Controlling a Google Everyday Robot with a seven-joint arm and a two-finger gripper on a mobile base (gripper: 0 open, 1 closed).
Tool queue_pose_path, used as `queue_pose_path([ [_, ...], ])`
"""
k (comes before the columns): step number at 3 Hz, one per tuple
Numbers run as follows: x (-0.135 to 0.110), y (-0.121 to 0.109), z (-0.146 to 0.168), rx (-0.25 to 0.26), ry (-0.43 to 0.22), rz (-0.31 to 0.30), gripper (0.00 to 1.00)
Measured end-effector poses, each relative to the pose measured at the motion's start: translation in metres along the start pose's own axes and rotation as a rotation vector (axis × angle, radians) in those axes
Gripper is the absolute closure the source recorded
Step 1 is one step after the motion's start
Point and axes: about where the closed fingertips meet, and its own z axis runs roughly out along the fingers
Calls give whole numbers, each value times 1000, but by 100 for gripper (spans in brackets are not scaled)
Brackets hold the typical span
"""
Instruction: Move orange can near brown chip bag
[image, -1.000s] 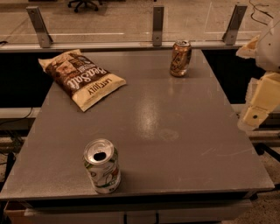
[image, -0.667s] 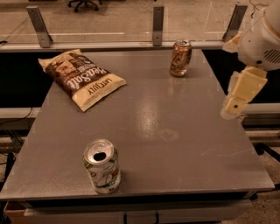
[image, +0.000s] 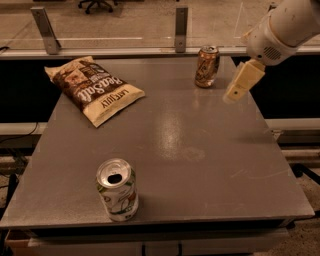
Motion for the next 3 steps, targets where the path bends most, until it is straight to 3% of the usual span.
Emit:
queue_pose_path([
  [1,1,-37,36,49,-89,106,0],
  [2,2,-68,71,62,-206,201,0],
  [3,-5,-85,102,24,-319,266,0],
])
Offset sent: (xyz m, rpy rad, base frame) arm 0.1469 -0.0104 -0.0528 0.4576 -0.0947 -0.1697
